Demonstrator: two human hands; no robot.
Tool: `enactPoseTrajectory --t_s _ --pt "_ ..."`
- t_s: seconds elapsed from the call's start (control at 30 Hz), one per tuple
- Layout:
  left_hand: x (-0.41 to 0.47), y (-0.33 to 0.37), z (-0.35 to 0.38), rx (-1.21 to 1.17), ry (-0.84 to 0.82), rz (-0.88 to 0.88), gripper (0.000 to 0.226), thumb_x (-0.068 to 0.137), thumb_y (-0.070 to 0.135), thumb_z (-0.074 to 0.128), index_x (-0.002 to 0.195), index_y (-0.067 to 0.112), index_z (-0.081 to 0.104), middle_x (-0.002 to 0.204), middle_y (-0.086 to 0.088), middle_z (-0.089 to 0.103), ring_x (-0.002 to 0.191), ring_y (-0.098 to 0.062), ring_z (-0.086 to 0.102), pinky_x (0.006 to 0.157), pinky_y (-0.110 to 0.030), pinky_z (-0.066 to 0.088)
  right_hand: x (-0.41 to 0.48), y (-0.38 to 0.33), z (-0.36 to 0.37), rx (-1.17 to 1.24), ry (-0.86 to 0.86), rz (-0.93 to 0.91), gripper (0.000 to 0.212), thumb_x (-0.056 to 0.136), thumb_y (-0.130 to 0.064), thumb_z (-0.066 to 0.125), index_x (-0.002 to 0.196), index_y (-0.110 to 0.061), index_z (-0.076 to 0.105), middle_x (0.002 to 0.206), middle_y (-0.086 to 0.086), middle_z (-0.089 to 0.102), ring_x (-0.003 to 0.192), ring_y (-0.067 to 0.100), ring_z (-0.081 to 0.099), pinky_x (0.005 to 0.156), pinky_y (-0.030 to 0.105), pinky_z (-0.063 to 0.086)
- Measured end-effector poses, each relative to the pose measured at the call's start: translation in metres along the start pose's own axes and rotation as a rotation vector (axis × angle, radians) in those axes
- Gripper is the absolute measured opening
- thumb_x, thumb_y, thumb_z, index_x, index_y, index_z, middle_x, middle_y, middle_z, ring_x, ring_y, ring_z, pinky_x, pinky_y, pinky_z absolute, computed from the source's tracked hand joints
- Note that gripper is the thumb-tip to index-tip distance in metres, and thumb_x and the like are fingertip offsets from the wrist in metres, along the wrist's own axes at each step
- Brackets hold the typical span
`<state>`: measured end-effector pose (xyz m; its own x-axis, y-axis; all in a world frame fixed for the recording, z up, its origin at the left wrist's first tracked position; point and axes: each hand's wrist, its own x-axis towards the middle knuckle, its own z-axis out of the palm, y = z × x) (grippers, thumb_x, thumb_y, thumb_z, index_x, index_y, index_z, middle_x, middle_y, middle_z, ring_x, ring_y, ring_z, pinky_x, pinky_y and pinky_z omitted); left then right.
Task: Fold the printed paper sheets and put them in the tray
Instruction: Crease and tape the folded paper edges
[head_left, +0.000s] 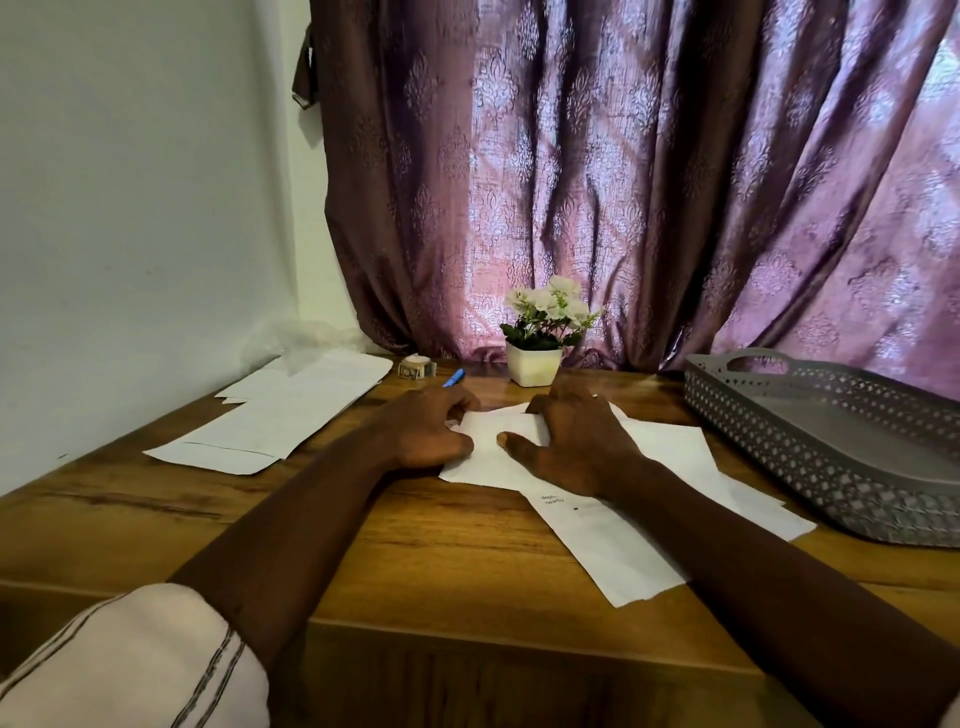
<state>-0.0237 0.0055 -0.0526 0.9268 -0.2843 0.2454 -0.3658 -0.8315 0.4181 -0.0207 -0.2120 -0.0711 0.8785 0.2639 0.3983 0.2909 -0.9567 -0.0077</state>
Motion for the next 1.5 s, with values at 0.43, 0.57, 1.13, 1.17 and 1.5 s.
enactPoseTrajectory --t_s 0.43,0.57,1.13,1.17,1.5 --pt "0.002 -0.002 -0.002 -0.327 0.663 0.202 0.021 0.081 0.009 0.08 0.078 0.022 0.064 0.077 0.008 0.071 0.071 -0.009 0.067 0.063 -0.03 0.056 -0.003 -0.005 -0.036 -0.222 0.92 -0.485 0.009 0.097 -0.018 0.069 0.1 -0.012 0.075 0.09 0.009 0.068 0.075 0.028 0.061 0.064 0.037 0.041" --pt "0.003 -0.021 -0.005 -0.097 0.319 0.023 0.019 0.074 0.007 0.079 0.07 0.024 0.071 0.083 0.009 0.067 0.088 -0.016 0.069 0.081 -0.035 0.058 -0.007 -0.008 -0.016 -0.065 0.412 -0.508 0.014 0.094 -0.022 0.069 0.106 -0.023 0.074 0.1 0.001 0.069 0.085 0.021 0.064 0.065 0.032 0.049" --pt "0.017 0.003 0.028 0.193 -0.227 0.053 0.061 0.107 0.054 0.03 0.163 0.028 0.023 0.171 0.002 0.017 0.156 -0.02 0.02 0.124 -0.038 0.021 0.0 0.005 0.006 0.1 -0.391 0.123 0.091 0.098 -0.077 0.019 0.165 -0.016 0.016 0.173 0.007 0.013 0.159 0.027 0.015 0.127 0.045 0.017" --pt "0.018 0.003 0.029 0.201 -0.233 0.049 0.062 0.107 0.054 0.029 0.163 0.028 0.021 0.172 0.003 0.014 0.157 -0.019 0.017 0.125 -0.038 0.02 0.001 0.012 0.008 0.043 -0.395 0.179 0.096 0.095 -0.08 0.012 0.166 -0.015 0.013 0.174 0.008 0.009 0.16 0.028 0.011 0.128 0.049 0.013" --pt "0.017 -0.009 0.023 -0.033 0.092 -0.001 0.013 0.087 0.029 0.066 0.099 0.03 0.072 0.11 0.008 0.072 0.105 -0.013 0.063 0.094 -0.041 0.055 0.0 0.038 0.01 0.019 -0.244 0.289 0.102 0.086 -0.089 0.015 0.153 -0.016 0.04 0.165 0.01 0.036 0.151 0.031 0.033 0.122 0.058 0.022"
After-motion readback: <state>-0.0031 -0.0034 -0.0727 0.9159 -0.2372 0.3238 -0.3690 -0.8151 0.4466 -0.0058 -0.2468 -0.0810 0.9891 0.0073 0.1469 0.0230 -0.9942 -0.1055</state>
